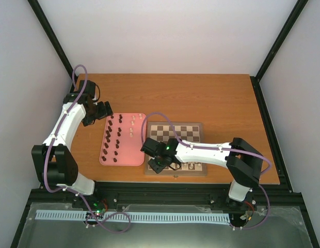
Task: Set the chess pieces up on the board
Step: Place the chess piece on the chessboard.
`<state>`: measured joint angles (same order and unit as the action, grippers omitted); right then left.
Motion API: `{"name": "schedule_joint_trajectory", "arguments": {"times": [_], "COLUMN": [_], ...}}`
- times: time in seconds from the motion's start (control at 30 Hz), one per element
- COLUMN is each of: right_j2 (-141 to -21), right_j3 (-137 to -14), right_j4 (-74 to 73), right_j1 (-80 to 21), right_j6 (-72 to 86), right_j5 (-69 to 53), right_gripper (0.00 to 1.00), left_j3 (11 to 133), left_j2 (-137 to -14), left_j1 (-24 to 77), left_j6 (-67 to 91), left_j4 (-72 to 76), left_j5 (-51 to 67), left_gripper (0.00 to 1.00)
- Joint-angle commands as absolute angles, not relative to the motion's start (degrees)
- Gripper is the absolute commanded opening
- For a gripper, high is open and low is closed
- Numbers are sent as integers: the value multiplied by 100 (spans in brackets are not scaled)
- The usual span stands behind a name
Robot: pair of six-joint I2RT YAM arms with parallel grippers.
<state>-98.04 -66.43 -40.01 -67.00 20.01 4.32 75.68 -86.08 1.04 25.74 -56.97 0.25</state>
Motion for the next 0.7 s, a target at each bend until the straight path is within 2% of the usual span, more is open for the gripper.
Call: {"name": "schedule_joint_trajectory", "arguments": {"times": [0.0,0.47,0.67], "right_j2": [-9851,-9915,-9789], "right_j3": [-6587,-6619,-6605], "right_j4": [-3906,-3927,-3922], "right_j1": [-6732,-6734,-6732], "right_j6": [2056,1997,1921], "right_j5": [564,630,557], "right_gripper": [18,22,33], "left_j3": [7673,7708,7682], "left_j2": [-8566,-8615,-8598], "left_j1": [118,120,119], "left_j6": [2518,2514,2505], "left_j4": [-5663,-5669,-5682], "left_j5": [-1,-29,-44], "left_gripper": [100,100,100]}}
